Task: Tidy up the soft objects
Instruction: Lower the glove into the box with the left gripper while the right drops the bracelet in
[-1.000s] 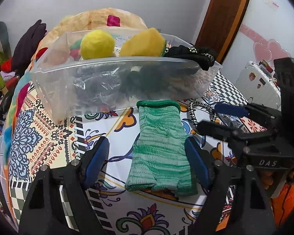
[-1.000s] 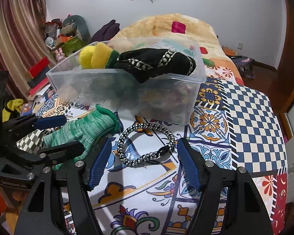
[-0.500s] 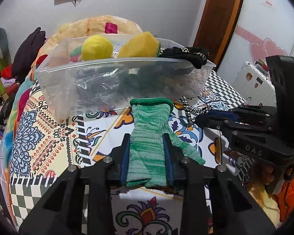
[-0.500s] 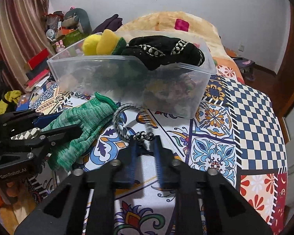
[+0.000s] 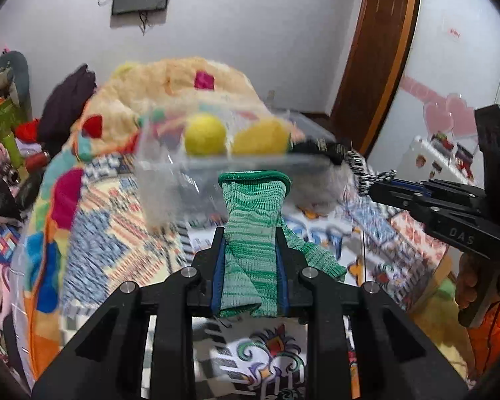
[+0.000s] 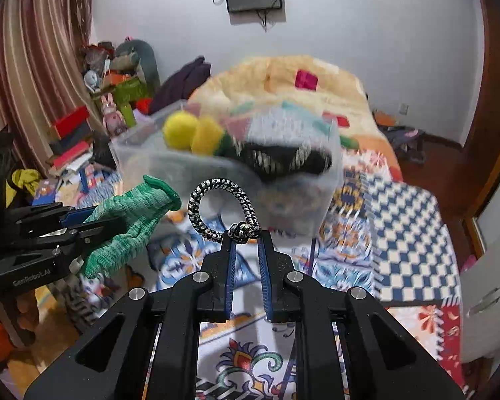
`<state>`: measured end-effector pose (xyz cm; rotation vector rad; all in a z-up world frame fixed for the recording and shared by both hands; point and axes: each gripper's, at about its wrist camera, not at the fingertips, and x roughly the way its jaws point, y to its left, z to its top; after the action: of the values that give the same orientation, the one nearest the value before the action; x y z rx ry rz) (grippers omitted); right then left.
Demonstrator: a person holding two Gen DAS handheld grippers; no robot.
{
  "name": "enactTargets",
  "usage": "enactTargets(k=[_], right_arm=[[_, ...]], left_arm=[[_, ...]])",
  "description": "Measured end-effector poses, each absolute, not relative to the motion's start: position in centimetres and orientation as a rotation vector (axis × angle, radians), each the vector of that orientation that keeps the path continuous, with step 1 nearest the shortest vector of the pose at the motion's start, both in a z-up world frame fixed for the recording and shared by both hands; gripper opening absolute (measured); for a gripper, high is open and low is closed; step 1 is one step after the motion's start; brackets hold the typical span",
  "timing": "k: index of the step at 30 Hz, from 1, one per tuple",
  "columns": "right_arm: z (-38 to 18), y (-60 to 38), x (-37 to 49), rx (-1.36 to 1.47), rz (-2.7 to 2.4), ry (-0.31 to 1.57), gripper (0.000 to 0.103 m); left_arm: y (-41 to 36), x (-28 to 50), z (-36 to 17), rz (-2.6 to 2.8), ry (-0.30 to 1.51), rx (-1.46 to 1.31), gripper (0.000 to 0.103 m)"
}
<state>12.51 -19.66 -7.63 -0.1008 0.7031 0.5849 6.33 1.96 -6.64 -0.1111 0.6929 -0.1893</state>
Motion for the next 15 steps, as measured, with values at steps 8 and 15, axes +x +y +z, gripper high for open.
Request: enactTargets(k=[8,15], right_arm=[[-3.5,-18.8,13.3,-0.102,0.565,0.594,0.012],[-3.2,-17.6,15.7,-0.099,0.560,0.574,0.012]], left_arm=[[3.5,7.9,-2.5,-0.162,0.572,-0.128,0.026],[3.5,11.5,-1.8,-0.159,0.542,-0.094,0.026]])
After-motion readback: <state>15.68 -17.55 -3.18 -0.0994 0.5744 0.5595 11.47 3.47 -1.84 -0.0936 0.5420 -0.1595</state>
